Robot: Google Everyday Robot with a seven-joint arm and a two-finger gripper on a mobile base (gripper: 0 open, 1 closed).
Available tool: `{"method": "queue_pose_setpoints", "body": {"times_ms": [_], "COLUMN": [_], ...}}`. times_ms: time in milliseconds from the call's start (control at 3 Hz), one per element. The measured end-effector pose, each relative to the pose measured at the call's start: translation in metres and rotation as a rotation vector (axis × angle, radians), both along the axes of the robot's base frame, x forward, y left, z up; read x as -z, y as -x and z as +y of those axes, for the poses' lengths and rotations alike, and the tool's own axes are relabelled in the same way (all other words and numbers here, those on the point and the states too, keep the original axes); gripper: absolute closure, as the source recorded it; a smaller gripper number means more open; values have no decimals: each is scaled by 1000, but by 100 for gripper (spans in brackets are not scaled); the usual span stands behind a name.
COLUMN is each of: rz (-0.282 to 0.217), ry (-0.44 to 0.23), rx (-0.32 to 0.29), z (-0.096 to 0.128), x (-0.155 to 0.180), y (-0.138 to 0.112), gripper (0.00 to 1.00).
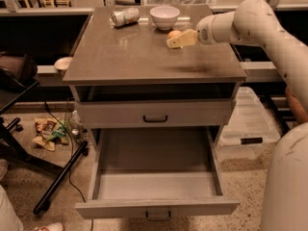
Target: Place orange into middle drawer
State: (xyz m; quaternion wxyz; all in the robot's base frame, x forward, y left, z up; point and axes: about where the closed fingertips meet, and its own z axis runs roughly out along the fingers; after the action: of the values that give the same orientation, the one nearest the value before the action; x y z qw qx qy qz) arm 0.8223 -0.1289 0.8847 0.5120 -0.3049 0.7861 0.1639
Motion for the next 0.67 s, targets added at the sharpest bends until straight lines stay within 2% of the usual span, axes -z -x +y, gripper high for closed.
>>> {"method": "queue_pose_setpoints", "body": {"times_ms": [667], "rz": [-11], "ry": [-52], "rx": [46], "z": [5], "x": [29], "y": [-37], "gripper": [0]}}
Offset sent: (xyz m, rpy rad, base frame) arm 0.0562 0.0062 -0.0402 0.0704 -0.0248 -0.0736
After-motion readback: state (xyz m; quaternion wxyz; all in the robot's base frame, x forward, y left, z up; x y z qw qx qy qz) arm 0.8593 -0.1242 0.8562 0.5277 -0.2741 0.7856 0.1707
